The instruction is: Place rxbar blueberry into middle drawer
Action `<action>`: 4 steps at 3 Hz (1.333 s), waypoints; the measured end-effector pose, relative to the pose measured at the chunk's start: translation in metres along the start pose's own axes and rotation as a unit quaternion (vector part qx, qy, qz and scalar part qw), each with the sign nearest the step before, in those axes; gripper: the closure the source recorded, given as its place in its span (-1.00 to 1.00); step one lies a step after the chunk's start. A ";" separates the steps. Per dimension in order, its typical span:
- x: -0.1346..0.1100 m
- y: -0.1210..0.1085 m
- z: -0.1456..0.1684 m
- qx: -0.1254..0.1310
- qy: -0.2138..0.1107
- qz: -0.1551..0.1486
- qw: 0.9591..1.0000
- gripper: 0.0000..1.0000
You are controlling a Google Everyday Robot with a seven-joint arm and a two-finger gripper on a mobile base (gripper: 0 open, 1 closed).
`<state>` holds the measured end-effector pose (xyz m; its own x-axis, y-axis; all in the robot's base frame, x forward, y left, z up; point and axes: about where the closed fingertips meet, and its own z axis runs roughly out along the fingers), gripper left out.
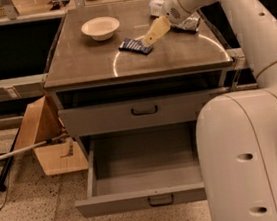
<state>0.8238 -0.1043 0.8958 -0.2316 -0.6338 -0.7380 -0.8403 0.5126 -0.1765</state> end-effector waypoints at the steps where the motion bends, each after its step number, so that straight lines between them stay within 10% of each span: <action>1: 0.005 0.007 0.010 -0.022 0.004 0.001 1.000 -1.00; 4: -0.010 0.035 0.045 -0.066 0.040 -0.030 0.997 -1.00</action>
Offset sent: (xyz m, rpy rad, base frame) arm 0.0111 0.0120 -0.0054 0.0125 0.0667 0.0877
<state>0.8189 -0.0533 0.8678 -0.2128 -0.7074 -0.6740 -0.9095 0.3956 -0.1280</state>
